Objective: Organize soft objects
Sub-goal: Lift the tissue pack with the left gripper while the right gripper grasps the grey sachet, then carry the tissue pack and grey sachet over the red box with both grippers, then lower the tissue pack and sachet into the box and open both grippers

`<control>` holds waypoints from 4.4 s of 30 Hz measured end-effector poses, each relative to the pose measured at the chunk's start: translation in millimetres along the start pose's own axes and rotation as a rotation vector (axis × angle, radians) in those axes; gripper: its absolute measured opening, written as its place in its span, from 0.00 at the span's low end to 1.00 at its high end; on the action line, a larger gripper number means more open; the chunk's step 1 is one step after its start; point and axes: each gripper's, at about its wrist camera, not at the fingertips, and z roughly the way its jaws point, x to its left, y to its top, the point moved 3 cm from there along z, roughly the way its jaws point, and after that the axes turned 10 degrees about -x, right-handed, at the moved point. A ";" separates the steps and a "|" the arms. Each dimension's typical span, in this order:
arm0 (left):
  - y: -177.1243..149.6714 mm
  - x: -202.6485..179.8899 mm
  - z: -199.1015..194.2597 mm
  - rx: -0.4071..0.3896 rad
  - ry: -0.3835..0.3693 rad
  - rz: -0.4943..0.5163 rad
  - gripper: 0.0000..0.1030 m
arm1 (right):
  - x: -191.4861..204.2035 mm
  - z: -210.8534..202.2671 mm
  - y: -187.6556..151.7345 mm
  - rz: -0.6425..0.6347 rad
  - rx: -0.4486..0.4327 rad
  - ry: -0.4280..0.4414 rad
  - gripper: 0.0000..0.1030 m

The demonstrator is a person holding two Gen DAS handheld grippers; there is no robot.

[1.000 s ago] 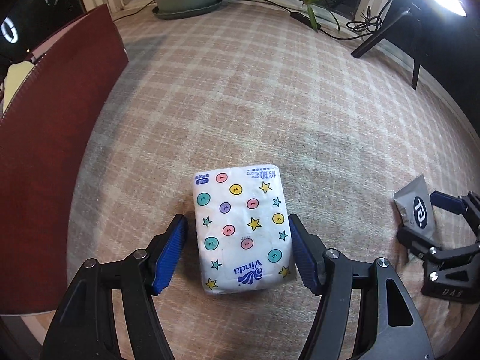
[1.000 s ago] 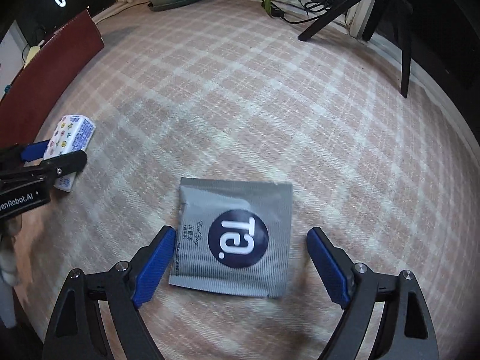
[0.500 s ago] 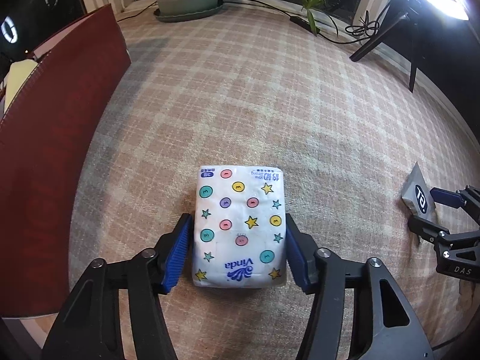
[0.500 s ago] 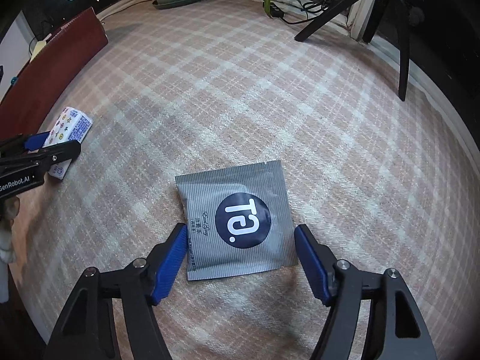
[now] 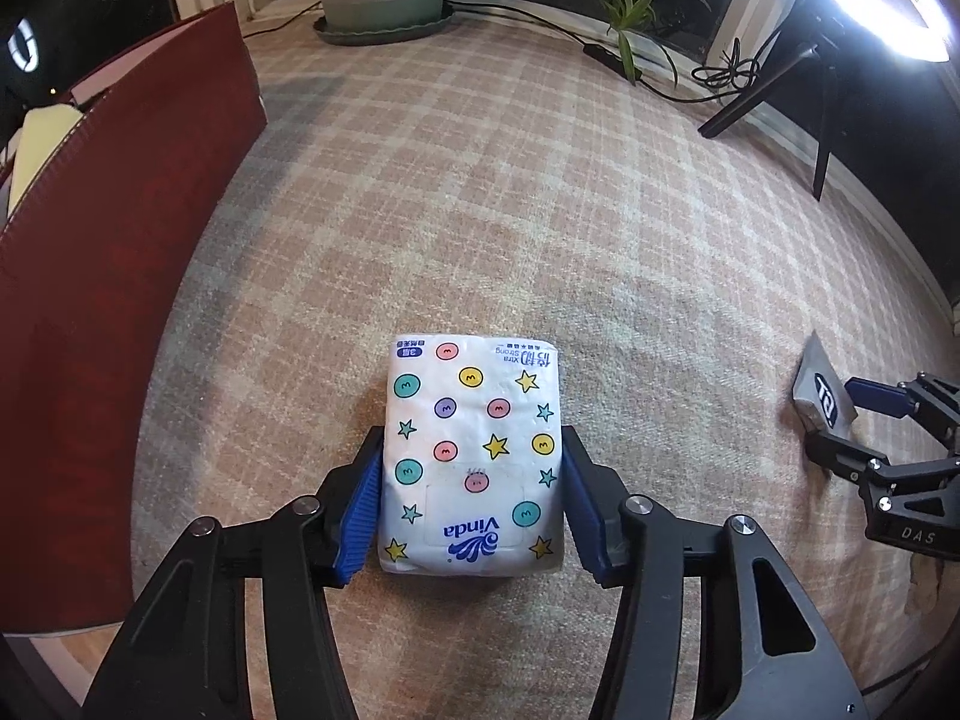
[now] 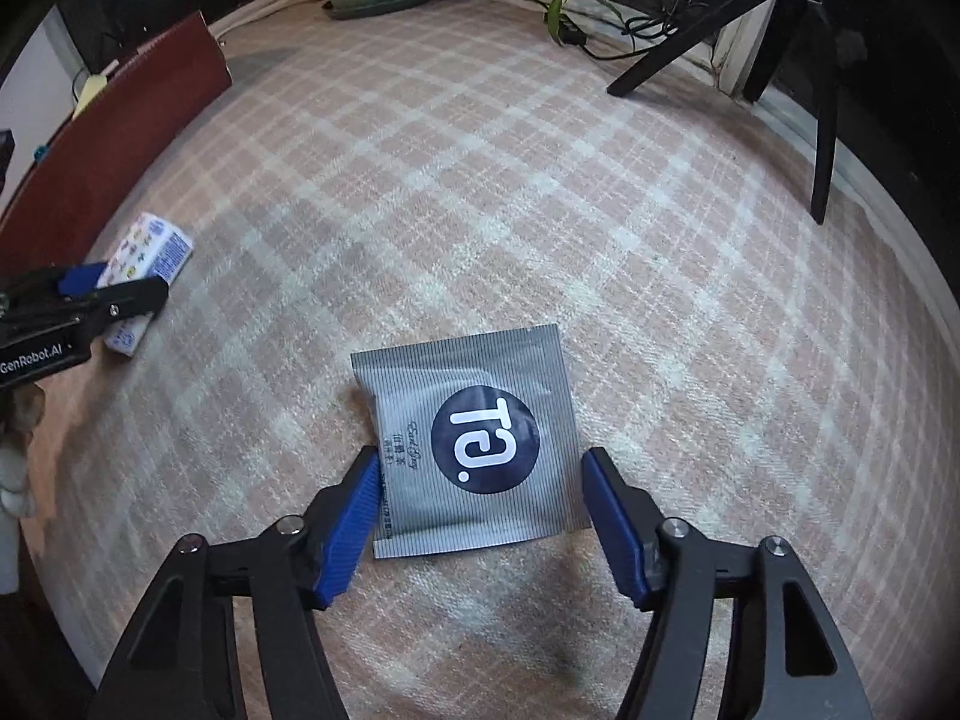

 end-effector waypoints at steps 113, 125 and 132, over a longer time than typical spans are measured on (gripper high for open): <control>61.7 243.4 -110.9 -0.189 0.020 -0.150 0.66 | 321.0 26.3 299.4 -0.254 -0.197 0.176 0.71; 57.0 244.6 -125.0 -0.209 0.037 -0.162 0.66 | 320.4 13.3 296.3 -0.242 -0.215 0.190 0.75; 50.7 238.7 -139.5 -0.233 0.055 -0.170 0.66 | 313.1 -5.3 283.6 -0.240 -0.237 0.190 0.75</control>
